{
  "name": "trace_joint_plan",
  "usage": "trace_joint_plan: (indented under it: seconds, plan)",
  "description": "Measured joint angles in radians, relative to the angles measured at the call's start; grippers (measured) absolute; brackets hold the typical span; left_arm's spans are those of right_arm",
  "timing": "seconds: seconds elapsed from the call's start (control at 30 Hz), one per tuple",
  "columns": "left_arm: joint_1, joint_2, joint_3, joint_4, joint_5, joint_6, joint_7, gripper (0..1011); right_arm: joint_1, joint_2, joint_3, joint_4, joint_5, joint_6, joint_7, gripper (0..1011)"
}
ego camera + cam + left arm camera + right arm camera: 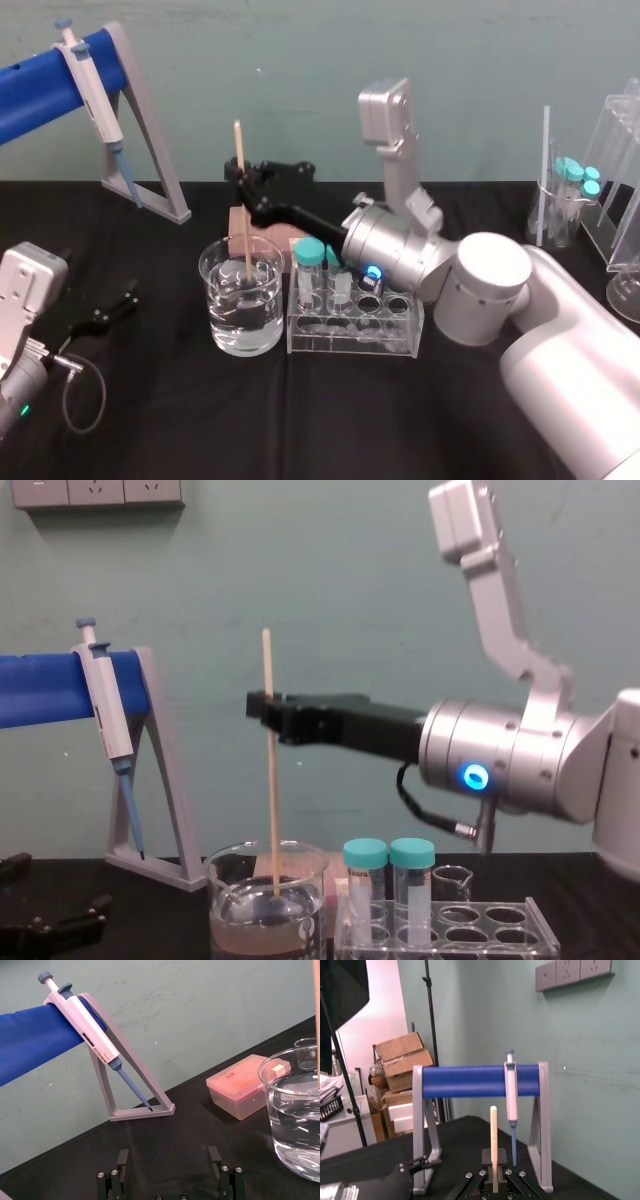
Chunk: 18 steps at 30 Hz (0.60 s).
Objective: Hold the thermometer with one hand and immerse one end into the beaker, then reinsert it into the test tube rack.
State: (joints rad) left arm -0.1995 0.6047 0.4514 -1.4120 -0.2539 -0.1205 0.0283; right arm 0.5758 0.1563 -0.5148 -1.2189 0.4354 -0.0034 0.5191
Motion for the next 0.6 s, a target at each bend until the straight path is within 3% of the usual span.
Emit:
trace_joint_plan:
  seconds: [0.33,0.43,0.6]
  plan:
    - [0.0,0.0,0.0,0.0,0.0,0.0,0.0,1004,-0.03,0.058,0.058,-0.182,0.07,0.042,-0.038,48]
    - [0.0,0.0,0.0,0.0,0.0,0.0,0.0,1004,-0.056,0.101,0.101,-0.273,0.095,0.053,-0.072,48]
    - [0.0,0.0,0.0,0.0,0.0,0.0,0.0,1004,-0.097,0.157,0.156,-0.363,0.12,0.065,-0.114,48]
